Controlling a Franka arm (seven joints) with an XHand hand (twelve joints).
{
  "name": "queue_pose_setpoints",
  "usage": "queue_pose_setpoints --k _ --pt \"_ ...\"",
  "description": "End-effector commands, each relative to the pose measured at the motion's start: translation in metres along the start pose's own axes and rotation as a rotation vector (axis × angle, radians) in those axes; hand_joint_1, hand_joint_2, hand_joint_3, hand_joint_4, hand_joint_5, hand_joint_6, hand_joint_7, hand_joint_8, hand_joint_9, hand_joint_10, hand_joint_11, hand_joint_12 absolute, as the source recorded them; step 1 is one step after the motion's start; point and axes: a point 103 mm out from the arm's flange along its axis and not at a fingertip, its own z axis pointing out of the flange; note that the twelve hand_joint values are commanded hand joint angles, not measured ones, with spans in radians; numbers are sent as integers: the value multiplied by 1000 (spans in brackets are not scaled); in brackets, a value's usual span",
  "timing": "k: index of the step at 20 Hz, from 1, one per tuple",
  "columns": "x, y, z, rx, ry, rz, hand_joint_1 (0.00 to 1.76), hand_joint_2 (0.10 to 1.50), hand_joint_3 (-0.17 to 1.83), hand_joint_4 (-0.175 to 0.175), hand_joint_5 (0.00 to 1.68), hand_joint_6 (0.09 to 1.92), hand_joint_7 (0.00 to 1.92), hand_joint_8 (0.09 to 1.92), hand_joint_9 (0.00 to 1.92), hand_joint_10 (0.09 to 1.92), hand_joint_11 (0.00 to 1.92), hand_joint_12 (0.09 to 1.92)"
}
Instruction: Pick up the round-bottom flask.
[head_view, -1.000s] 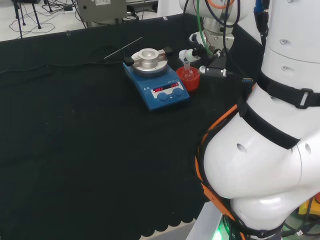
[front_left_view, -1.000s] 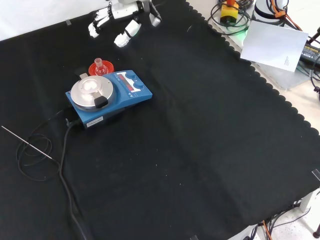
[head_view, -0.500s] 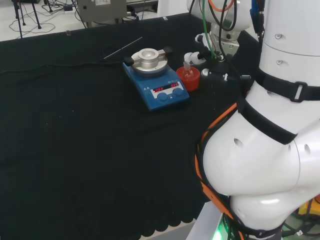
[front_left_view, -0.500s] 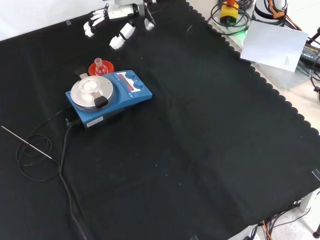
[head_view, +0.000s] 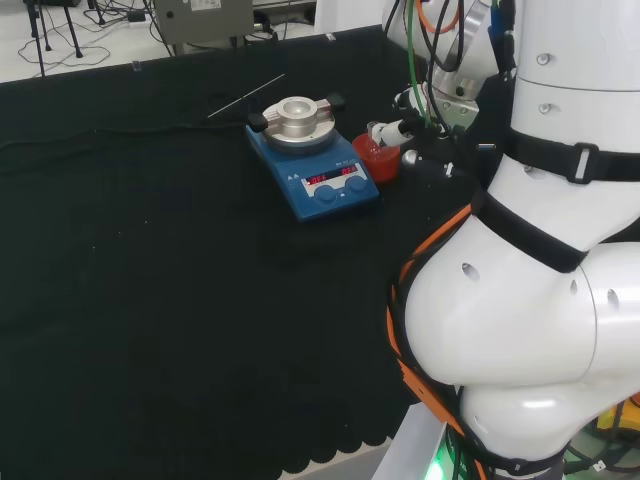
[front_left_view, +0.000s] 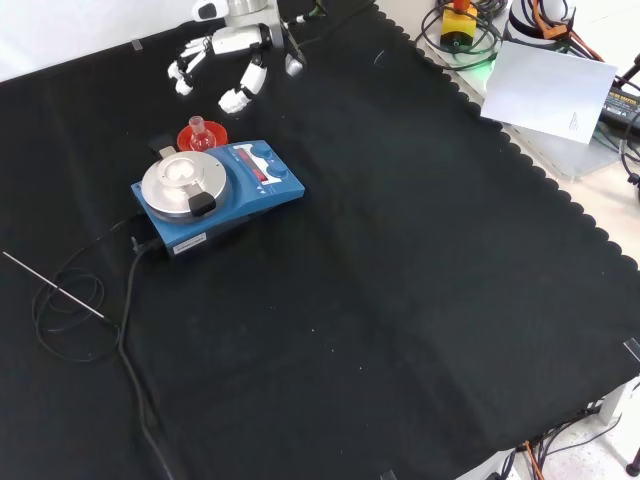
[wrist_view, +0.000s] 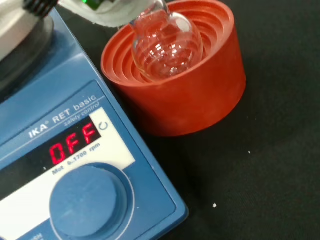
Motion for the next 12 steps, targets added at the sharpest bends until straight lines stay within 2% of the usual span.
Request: queue_pose_setpoints --k 1,6,12 --pt "1 7 13 -1 17 0 846 709 600 -53 584 87 80 570 256 742 0 1182" --pt "2 9 19 -19 46 -6 851 702 610 -58 647 91 94 576 268 744 0 1195" --pt "5 14 26 -34 47 -20 858 695 620 -61 679 118 110 583 283 742 0 1222"
